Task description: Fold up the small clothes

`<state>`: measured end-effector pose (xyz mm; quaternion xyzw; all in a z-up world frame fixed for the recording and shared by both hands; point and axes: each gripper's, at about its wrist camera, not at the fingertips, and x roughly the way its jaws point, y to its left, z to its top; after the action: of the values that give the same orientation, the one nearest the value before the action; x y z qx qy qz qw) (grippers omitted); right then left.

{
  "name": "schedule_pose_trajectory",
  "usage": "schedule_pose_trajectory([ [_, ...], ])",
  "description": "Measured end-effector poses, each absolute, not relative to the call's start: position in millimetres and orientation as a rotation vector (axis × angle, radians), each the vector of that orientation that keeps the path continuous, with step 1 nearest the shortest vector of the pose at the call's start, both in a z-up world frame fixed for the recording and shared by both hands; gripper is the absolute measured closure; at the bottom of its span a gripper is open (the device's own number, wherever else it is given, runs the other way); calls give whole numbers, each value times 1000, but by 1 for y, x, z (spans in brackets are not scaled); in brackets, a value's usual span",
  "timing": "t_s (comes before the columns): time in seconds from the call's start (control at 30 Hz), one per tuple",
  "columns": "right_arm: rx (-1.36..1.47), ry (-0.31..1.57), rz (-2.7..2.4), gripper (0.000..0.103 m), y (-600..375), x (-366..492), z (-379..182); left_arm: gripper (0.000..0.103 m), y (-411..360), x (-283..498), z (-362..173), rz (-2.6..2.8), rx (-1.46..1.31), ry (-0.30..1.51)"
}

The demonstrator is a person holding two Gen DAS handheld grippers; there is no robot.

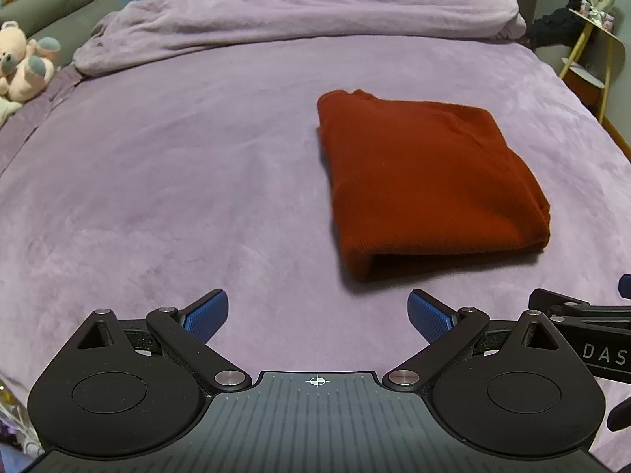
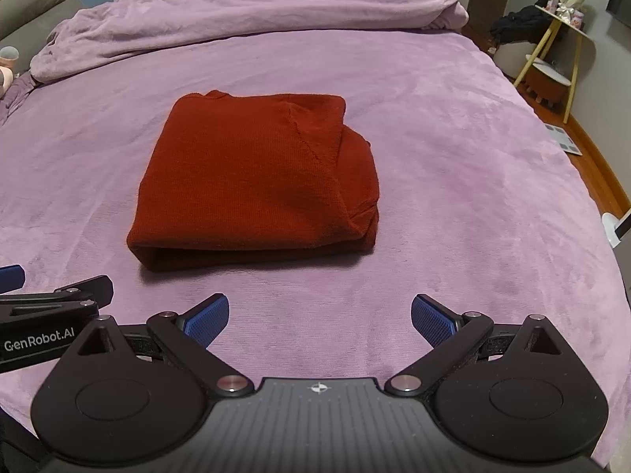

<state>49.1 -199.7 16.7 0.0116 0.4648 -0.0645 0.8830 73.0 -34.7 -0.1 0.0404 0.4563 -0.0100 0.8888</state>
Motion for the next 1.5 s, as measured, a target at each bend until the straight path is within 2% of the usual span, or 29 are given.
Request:
schedule_pose_trajectory([
  [1.5,55,950,-126,4,-204,46,15,3,-40,72,-5,-30,84,949],
])
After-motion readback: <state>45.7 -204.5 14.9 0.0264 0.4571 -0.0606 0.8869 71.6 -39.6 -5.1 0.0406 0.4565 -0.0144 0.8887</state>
